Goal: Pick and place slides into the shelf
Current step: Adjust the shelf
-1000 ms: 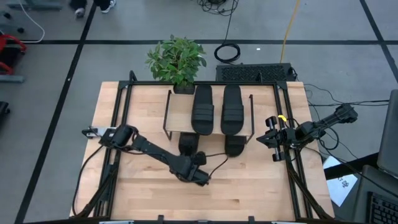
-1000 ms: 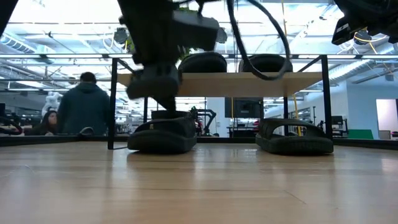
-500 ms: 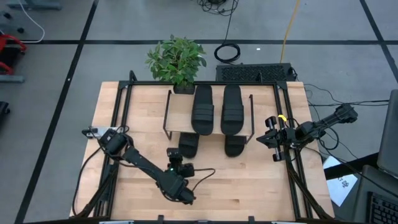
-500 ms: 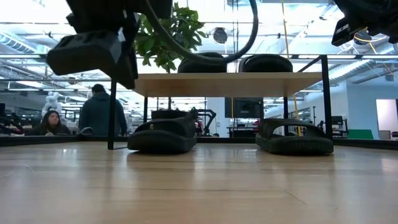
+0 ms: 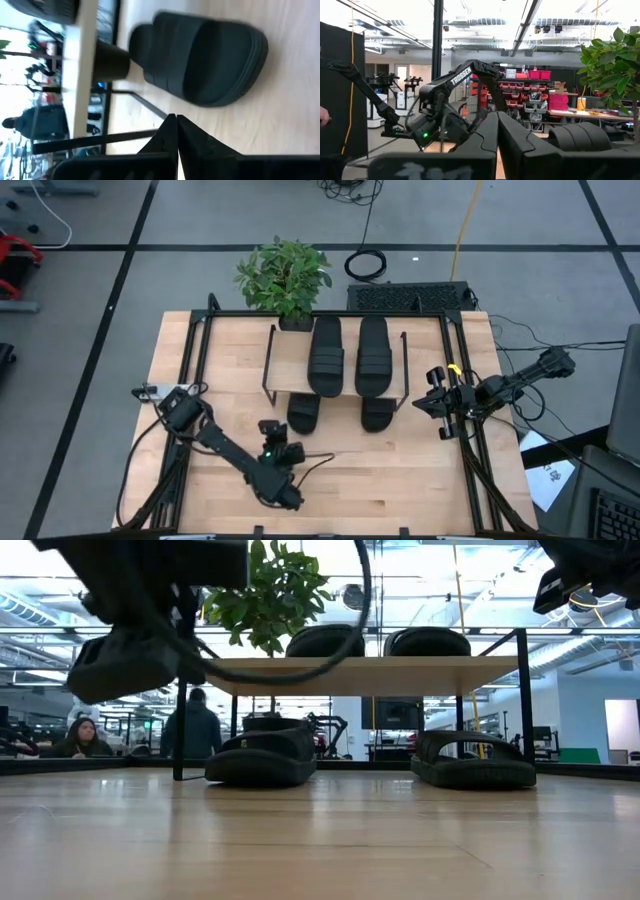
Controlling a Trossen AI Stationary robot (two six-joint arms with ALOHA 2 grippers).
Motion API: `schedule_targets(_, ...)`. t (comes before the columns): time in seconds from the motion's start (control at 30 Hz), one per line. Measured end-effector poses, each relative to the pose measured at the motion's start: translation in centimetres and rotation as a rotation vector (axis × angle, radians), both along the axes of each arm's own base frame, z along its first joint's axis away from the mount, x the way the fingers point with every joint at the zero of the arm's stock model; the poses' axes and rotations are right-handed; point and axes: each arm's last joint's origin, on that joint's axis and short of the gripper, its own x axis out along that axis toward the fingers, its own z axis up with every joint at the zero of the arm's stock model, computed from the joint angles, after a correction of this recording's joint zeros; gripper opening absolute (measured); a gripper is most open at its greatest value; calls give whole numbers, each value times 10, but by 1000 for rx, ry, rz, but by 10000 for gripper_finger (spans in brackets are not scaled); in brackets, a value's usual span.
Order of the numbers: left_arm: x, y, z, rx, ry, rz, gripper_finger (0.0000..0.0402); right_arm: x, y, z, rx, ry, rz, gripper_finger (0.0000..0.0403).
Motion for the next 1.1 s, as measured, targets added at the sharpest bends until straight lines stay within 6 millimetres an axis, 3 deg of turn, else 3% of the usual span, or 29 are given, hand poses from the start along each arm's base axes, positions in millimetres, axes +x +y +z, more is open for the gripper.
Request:
schedule_targets(0.2,-23,-38,15,147,-217,-254,2,0,0,0,-13,-3,-4,0)
schedule_targets(0.4,-45,-72,65,205,-377,-531,1,0,0,2,-6,-19,-3,0)
schedule_targets(0.53,-37,-85,105,-25,-349,-698,1,0,0,3,-3,-27,-2,0)
schedule_targets(0.63,-26,-96,132,-312,-316,-1016,0,0,0,2,-3,-26,-2,0)
schedule_targets(0.7,-21,-98,148,-413,-340,-1221,0,0,0,2,0,-26,-1,0)
schedule_targets(0.8,-12,-88,169,-483,-402,-1407,1,0,0,2,14,-23,4,0)
schedule_targets(1.0,28,-25,186,-579,-486,-1368,0,0,0,3,17,-23,5,0)
schedule_targets(1.1,33,-2,197,-566,-511,-1372,0,0,0,2,17,-23,6,0)
